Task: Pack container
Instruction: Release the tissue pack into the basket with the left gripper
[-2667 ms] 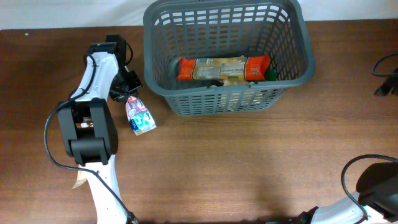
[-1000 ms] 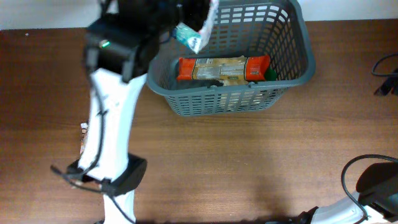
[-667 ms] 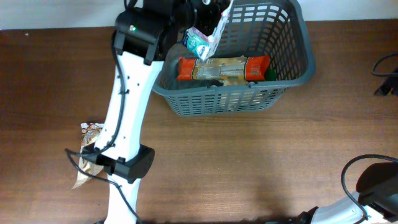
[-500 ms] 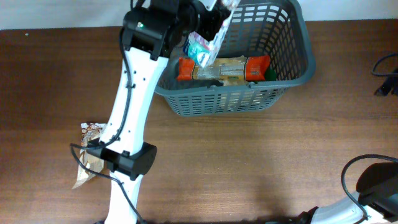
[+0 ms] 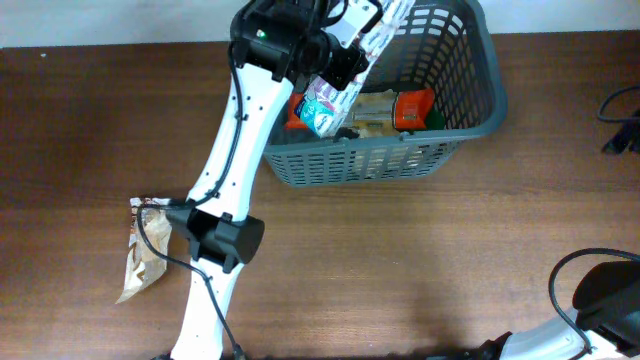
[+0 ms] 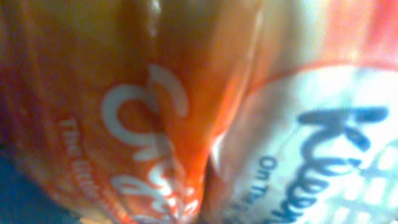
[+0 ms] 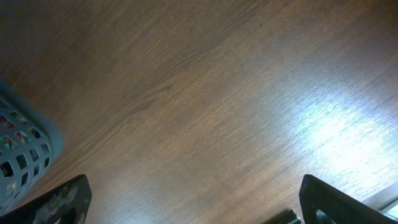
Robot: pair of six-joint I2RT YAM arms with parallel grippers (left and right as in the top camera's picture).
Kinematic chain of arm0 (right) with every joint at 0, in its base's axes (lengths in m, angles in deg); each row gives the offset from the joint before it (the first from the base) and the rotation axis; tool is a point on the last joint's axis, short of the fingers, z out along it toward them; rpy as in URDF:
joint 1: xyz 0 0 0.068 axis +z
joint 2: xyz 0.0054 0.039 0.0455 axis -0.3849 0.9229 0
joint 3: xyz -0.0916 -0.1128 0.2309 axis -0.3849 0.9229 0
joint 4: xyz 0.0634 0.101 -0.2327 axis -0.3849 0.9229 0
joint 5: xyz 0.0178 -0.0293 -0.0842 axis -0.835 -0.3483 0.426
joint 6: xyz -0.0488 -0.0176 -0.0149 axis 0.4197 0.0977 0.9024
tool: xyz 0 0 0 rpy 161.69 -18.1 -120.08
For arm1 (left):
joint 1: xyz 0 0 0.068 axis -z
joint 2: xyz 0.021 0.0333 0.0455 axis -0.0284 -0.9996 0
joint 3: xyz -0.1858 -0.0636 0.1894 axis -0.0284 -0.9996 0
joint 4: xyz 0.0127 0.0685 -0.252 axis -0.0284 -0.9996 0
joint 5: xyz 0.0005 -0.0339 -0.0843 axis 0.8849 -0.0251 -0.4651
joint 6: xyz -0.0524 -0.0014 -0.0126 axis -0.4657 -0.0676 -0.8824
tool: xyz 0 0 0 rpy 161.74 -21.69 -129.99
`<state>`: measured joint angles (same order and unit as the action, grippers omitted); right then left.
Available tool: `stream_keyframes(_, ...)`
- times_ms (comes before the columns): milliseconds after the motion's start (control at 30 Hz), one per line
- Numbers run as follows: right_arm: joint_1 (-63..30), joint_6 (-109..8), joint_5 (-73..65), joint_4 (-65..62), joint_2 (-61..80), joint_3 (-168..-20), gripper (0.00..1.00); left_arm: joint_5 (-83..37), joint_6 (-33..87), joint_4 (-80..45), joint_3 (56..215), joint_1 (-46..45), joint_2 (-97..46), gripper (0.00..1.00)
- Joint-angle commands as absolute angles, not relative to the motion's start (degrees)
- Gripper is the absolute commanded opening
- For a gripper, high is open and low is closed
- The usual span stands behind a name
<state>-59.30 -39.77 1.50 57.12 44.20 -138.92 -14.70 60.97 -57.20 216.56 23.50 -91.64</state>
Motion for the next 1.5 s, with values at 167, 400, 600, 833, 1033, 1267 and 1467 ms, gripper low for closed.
stream_keyframes(167, -59.4, -40.2, 2.2, 57.1, 44.2, -138.7, 0.99, -15.9, 62.8, -60.0, 216.7, 23.6, -94.7, 0.02)
stream_keyframes(400, -59.4, -40.2, 2.2, 57.0, 44.2, -138.7, 0.99, -15.9, 62.9, -61.6, 216.7, 23.6, -95.5, 0.35)
stream_keyframes(600, -59.4, -40.2, 2.2, 57.1, 44.2, -138.7, 0.99, -15.6, 62.9, -63.2, 216.7, 23.6, -95.9, 0.7)
stream_keyframes(833, -59.4, -40.2, 2.2, 57.1, 44.2, -138.7, 0.99, -15.1, 62.9, -64.2, 216.7, 23.3, -95.9, 1.0)
stream_keyframes(1033, -59.4, -40.2, 2.2, 57.1, 44.2, -138.7, 0.99, -15.1, 58.2, -65.6, 218.3, 22.1, -95.4, 1.0)
stream_keyframes(1267, -59.4, -40.2, 2.2, 57.1, 44.2, -138.7, 0.99, -15.2, 55.2, -65.5, 226.3, 17.1, -89.9, 1.0)
stream_keyframes(1467, -59.4, -40.2, 2.2, 57.1, 44.2, -138.7, 0.99, -15.1, 55.2, -68.0, 231.1, 12.0, -82.1, 1.0)
